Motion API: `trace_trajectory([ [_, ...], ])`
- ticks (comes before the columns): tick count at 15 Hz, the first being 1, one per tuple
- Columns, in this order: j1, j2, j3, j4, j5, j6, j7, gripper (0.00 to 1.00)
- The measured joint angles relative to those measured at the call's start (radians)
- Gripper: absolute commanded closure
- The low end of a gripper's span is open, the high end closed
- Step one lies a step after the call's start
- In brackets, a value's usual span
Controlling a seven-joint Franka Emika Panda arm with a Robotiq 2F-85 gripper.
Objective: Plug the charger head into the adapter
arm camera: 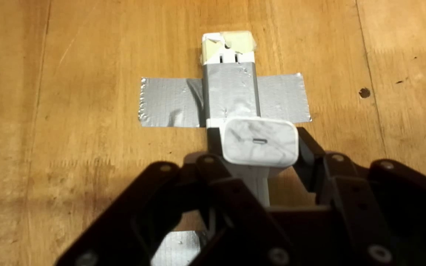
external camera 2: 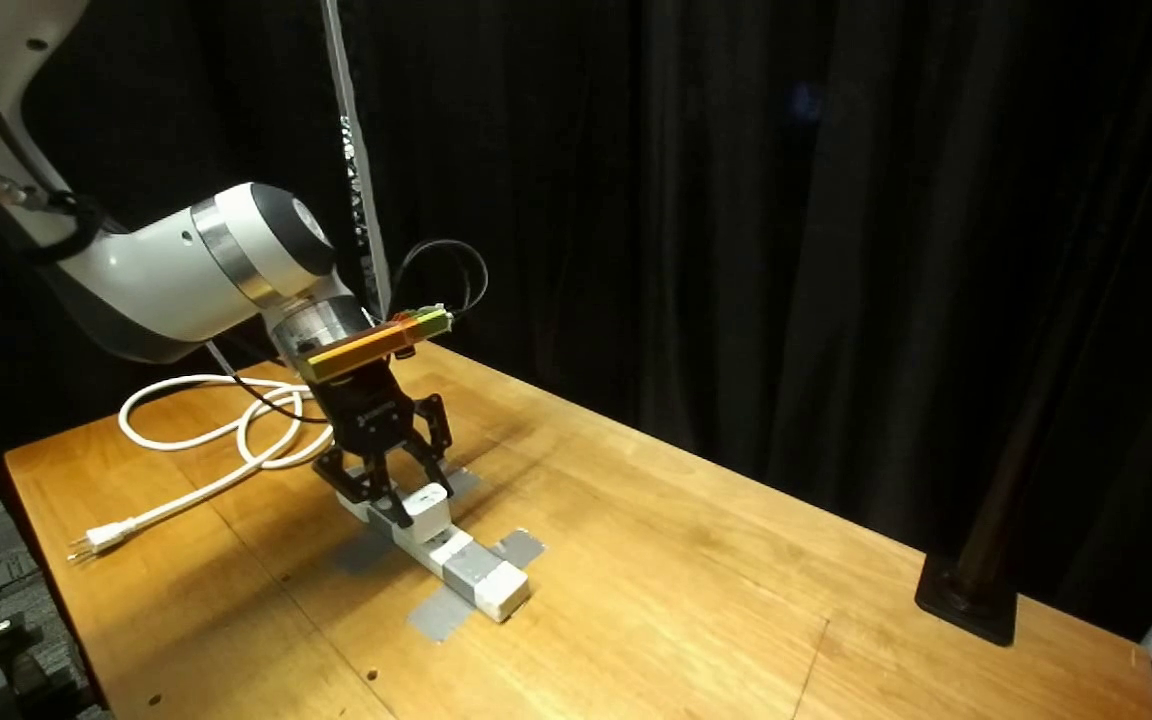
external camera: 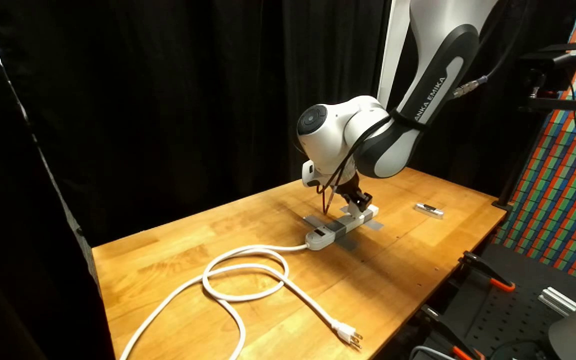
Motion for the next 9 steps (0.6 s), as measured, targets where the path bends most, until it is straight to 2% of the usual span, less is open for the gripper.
trace_trajectory([
  [9,0.001,0.011,0.01,0.014,0.0,-0.027,-0.001,0.77],
])
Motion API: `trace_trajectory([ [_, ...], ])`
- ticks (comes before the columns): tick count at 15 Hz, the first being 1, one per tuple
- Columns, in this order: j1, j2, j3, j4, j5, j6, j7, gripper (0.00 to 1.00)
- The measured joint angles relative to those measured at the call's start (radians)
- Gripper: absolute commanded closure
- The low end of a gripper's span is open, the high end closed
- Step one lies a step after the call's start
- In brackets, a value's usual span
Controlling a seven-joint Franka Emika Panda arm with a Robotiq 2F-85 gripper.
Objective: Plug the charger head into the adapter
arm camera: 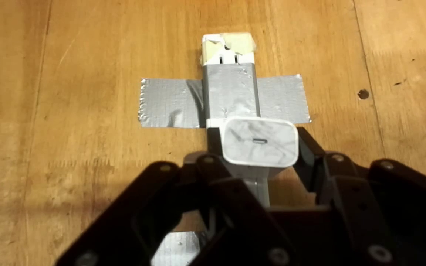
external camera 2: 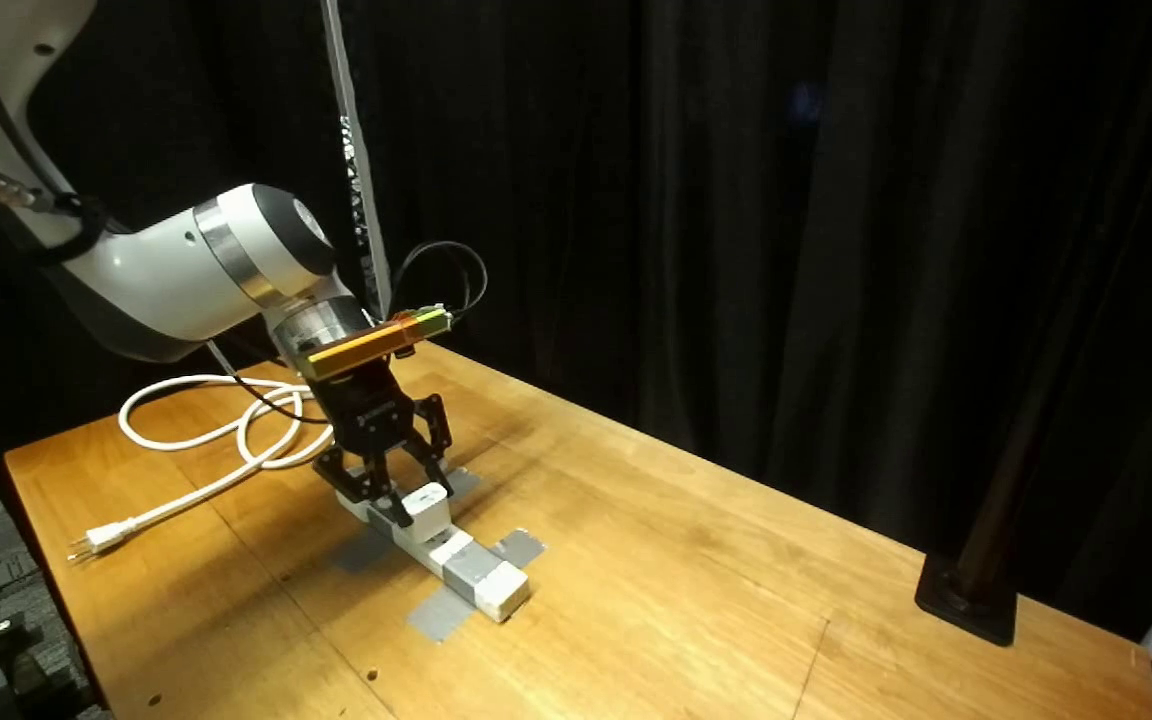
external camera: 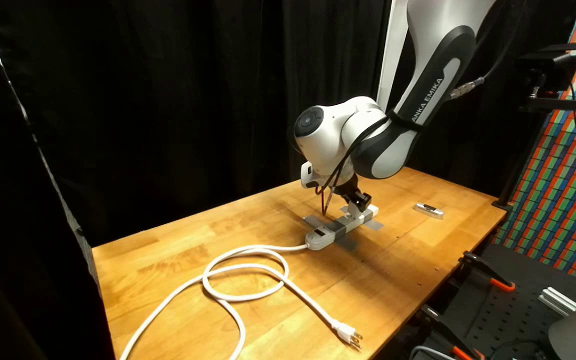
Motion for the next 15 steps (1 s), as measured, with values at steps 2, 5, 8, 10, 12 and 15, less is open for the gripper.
trace_trajectory([
  [2,0.0,0.003,0.003,0.004,0.0,-0.007,0.0,0.77],
  [5,0.0,0.009,0.008,0.011,0.0,-0.021,-0.001,0.77],
  [8,0.002,0.016,0.012,0.019,0.0,-0.036,-0.001,0.77],
  [10,0.004,0.021,0.015,0.026,0.0,-0.048,-0.002,0.77],
  [12,0.005,0.025,0.019,0.031,0.0,-0.058,-0.003,0.77],
  [15,0.005,0.031,0.024,0.039,0.0,-0.072,-0.004,0.77],
])
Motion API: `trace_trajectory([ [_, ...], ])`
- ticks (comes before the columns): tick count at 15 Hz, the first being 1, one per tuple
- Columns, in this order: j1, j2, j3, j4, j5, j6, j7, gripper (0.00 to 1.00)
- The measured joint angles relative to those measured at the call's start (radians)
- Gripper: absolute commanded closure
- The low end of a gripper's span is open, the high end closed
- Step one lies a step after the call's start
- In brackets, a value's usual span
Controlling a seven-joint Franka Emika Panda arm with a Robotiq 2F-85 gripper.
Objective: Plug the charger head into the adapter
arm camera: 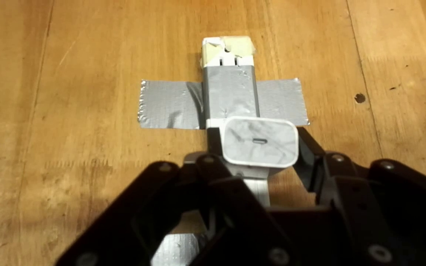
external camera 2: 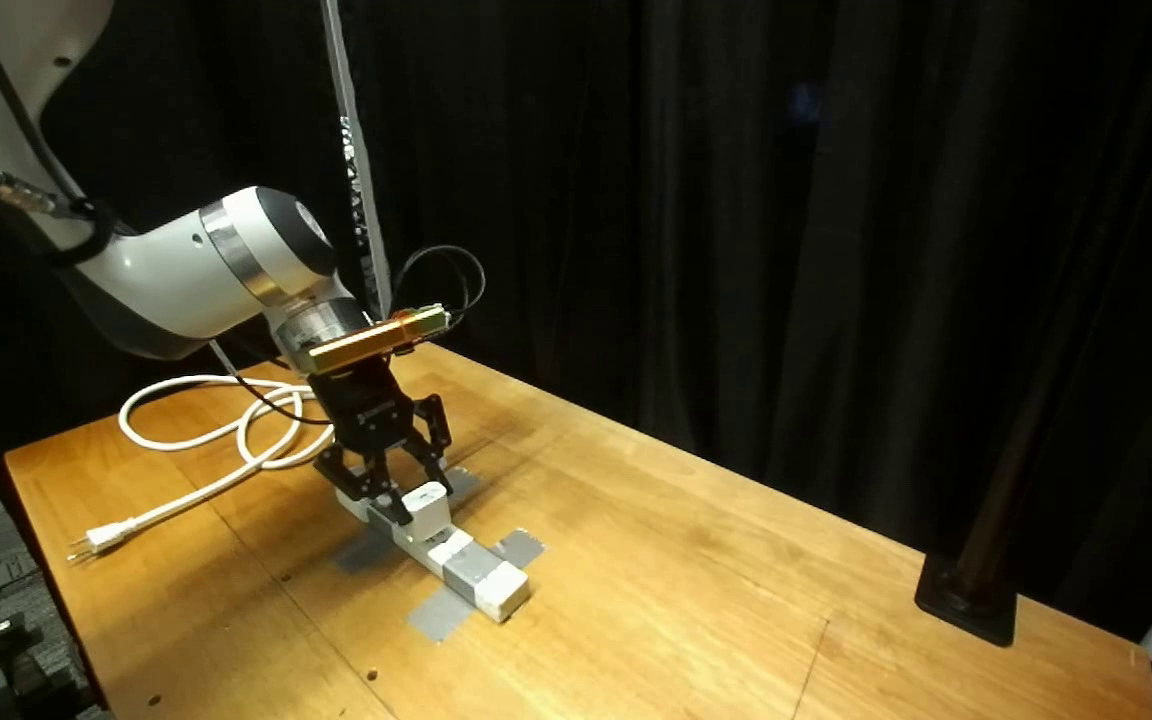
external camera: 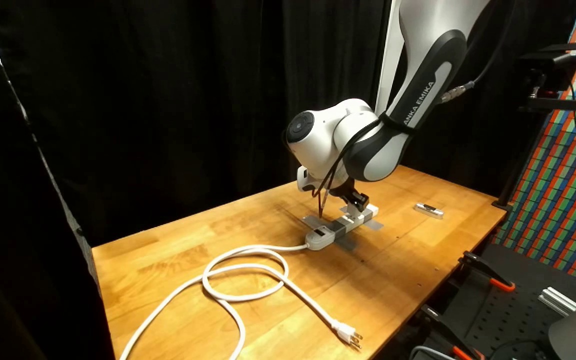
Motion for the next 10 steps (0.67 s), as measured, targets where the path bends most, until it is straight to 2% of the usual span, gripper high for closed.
trace_trajectory([
  [6,0.001,0.011,0.01,0.016,-0.001,-0.023,-0.006,0.77],
  [10,0.009,0.044,0.019,0.077,0.0,-0.025,-0.01,0.77],
])
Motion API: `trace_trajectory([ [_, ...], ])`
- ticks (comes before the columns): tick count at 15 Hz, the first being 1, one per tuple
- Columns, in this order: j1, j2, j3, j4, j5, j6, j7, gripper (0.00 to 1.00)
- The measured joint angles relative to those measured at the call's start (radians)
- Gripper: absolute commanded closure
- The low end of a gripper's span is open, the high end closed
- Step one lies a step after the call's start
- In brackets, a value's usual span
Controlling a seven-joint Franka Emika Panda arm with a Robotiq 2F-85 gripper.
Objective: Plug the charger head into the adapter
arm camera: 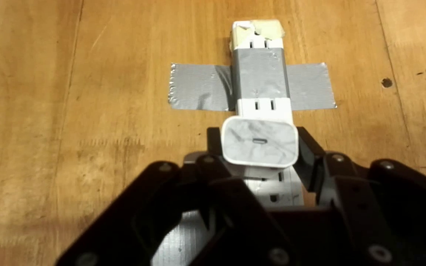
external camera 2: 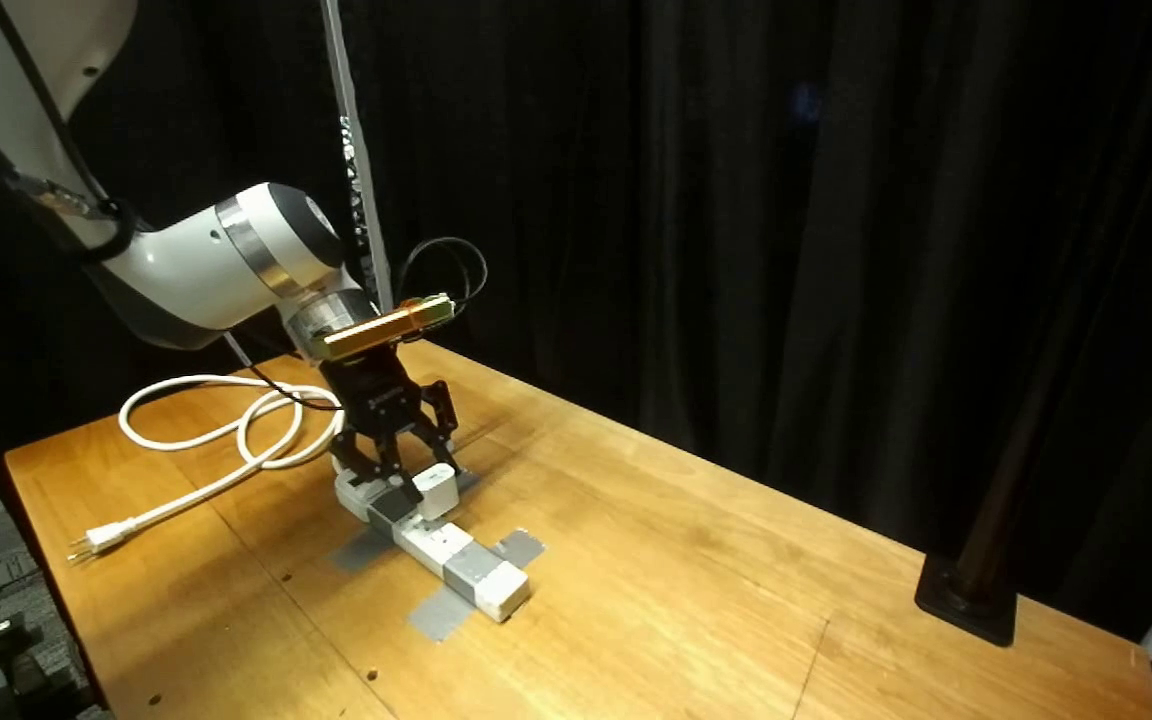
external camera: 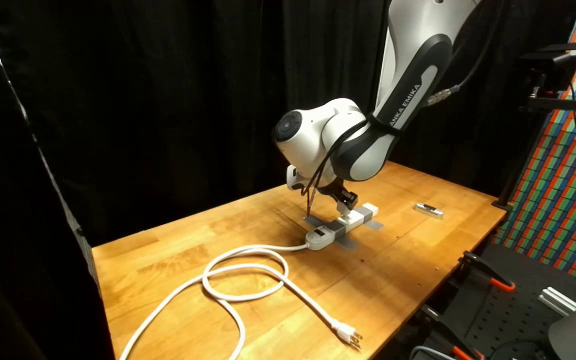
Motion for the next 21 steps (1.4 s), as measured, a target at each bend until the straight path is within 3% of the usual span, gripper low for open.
trace_trajectory([
  [16,0.009,-0.002,0.004,0.033,0.0,-0.017,-0.009,0.77],
  [21,0.015,-0.01,0.01,0.05,0.004,-0.091,-0.065,0.77],
])
